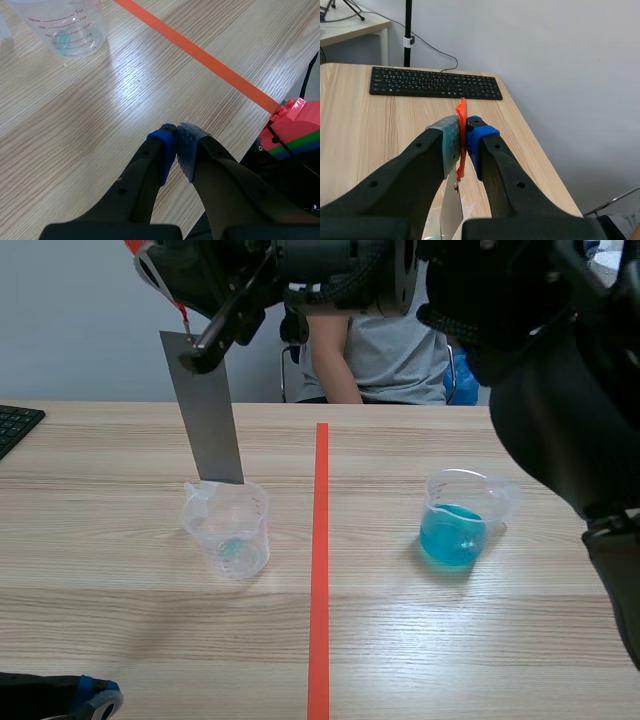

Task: Do the redox reaction experiment.
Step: 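Put the plate into the left beaker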

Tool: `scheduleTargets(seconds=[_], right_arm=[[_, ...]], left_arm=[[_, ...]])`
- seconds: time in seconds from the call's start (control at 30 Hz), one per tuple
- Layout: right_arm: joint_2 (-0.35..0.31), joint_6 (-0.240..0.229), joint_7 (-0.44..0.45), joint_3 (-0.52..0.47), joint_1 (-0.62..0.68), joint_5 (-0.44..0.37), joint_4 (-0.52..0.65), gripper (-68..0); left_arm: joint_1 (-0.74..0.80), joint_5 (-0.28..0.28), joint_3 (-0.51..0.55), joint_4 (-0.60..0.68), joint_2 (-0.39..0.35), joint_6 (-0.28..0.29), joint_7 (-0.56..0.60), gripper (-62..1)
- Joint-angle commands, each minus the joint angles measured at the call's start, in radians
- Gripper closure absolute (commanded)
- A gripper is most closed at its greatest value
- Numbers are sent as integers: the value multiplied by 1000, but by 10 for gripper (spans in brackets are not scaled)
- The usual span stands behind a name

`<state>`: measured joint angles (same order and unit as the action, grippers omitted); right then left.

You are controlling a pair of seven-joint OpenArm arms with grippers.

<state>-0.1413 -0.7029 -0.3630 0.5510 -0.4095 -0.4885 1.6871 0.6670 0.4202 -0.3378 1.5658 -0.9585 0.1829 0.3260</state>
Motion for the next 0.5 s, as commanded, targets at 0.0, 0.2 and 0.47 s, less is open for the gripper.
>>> scheduleTargets(seconds=[0.0,0.2,0.47], right_arm=[[1,7,35,-11,-23,4,-12,-13],[5,6,130,11,-24,61,-92,-13],[34,6,239,34,-25,158,-216,-13]], left_arm=[[-5,3,3,13,3,-2,14,-31],[-5,3,3,13,3,-2,14,-31],[-5,3,3,13,3,-2,14,-31]])
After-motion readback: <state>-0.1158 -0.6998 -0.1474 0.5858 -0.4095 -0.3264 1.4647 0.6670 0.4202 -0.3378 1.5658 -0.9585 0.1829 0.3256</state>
